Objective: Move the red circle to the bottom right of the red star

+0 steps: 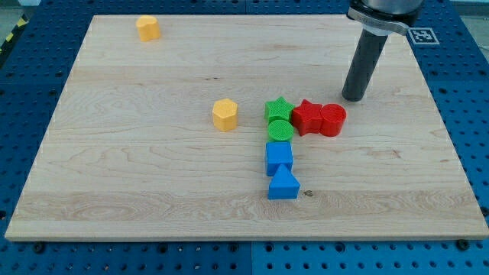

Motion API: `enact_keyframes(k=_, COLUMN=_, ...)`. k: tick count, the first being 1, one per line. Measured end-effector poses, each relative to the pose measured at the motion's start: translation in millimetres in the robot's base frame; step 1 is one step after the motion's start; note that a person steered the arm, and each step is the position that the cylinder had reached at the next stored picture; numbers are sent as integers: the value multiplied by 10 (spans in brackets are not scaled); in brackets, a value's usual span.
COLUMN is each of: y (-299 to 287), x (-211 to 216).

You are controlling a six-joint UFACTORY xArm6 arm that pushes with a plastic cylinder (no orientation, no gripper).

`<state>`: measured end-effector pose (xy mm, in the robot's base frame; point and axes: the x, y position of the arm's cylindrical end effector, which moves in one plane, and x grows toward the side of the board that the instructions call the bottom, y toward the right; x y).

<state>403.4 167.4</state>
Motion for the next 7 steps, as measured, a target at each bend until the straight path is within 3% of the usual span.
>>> enact_keyframes(k=3, y=-2, x=78)
enact_keyframes(k=4, y=-311, x=290)
enact_keyframes(k=5, y=-241, x=562)
enact_keyframes(k=7, y=377, x=711)
